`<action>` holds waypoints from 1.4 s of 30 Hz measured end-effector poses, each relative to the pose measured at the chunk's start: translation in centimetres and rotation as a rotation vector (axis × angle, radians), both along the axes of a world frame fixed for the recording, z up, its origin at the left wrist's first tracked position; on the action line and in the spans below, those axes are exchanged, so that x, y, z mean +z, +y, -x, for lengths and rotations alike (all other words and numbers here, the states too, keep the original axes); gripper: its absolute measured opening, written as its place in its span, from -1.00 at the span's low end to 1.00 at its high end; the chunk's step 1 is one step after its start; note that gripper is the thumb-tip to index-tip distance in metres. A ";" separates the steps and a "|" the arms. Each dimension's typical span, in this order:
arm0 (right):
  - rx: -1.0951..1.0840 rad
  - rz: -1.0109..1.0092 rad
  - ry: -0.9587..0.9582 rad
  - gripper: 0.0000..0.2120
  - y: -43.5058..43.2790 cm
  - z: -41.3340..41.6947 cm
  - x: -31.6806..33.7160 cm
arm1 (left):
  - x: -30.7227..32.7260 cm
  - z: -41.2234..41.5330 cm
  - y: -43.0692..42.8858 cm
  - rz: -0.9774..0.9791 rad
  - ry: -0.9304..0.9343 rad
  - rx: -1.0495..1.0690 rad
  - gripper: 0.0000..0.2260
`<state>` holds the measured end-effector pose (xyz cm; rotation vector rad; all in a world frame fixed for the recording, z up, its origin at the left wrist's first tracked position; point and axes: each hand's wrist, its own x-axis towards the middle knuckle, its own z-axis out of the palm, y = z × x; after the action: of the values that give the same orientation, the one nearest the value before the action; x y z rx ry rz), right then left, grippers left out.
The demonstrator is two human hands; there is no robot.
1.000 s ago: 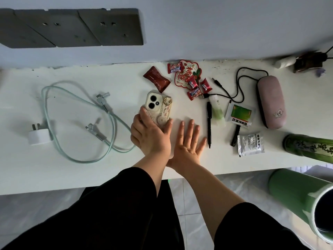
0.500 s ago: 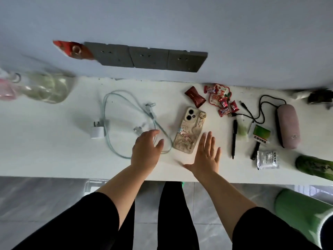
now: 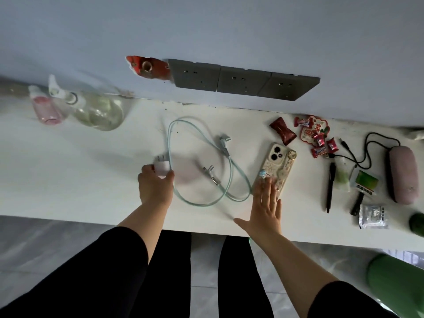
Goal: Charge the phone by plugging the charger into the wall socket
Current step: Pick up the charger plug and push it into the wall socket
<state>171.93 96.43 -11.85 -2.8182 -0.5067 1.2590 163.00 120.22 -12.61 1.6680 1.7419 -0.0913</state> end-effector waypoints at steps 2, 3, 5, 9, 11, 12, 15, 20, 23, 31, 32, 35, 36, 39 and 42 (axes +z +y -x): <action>0.044 0.023 -0.002 0.26 -0.6 -0.2 -0.2 | 0.3 -0.3 -0.3 0.011 -0.051 -0.028 -0.66; 0.067 0.032 0.004 0.23 -0.6 -0.2 -0.2 | 0.7 -0.4 -0.5 0.011 -0.081 -0.043 -0.68; 0.100 0.036 0.011 0.15 -0.8 -0.5 0.0 | 1.8 -1.2 -1.6 0.013 -0.142 -0.080 -0.71; 0.142 0.011 0.029 0.01 -1.4 -1.4 0.5 | 4.3 -4.1 -4.3 0.278 -0.326 0.016 -0.69; 0.161 0.001 0.041 -0.02 -1.6 -1.8 0.7 | 5.6 -5.7 -5.3 0.545 -0.530 0.146 -0.70; 0.166 -0.002 0.050 -0.02 -1.7 -2.0 0.8 | 6.2 -6.6 -5.7 0.669 -0.623 0.190 -0.72; 0.179 -0.001 0.076 -0.02 -2.0 -2.4 0.7 | 7.8 -8.5 -6.3 0.976 -0.797 0.197 -0.81; 0.166 -0.019 0.084 -0.01 -2.3 -2.4 0.4 | 9.8 -9.6 -6.3 1.182 -0.932 0.091 -0.73; 0.163 -0.030 0.081 -0.01 -2.4 -2.3 0.3 | 10.8 -9.9 -5.7 1.245 -0.984 0.151 -0.74; 0.158 -0.013 0.074 -0.02 -2.0 -2.1 0.4 | 13.0 -9.6 -3.3 1.493 -1.130 0.191 -0.70; 0.156 -0.009 0.074 -0.02 -2.0 -2.1 0.5 | 13.0 -9.6 -3.2 1.484 -1.120 0.189 -0.67; 0.148 -0.010 0.076 -0.01 -1.9 -2.1 0.5 | 12.9 -9.7 -3.0 1.453 -1.120 0.235 -0.63; 0.146 -0.012 0.075 -0.01 -1.8 -2.0 0.4 | 12.9 -9.9 -3.0 1.414 -1.122 0.264 -0.64; 0.143 -0.013 0.076 0.00 -1.9 -2.0 0.4 | 12.4 -10.6 -3.2 1.199 -1.097 0.366 -0.73; 0.141 -0.021 0.073 0.01 -2.0 -2.0 0.4 | 12.0 -11.6 -3.2 0.955 -1.068 0.414 -0.83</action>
<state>173.95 94.47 -11.44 -2.7498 -0.7227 1.3650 174.62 117.02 -0.60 0.4380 0.8948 0.1293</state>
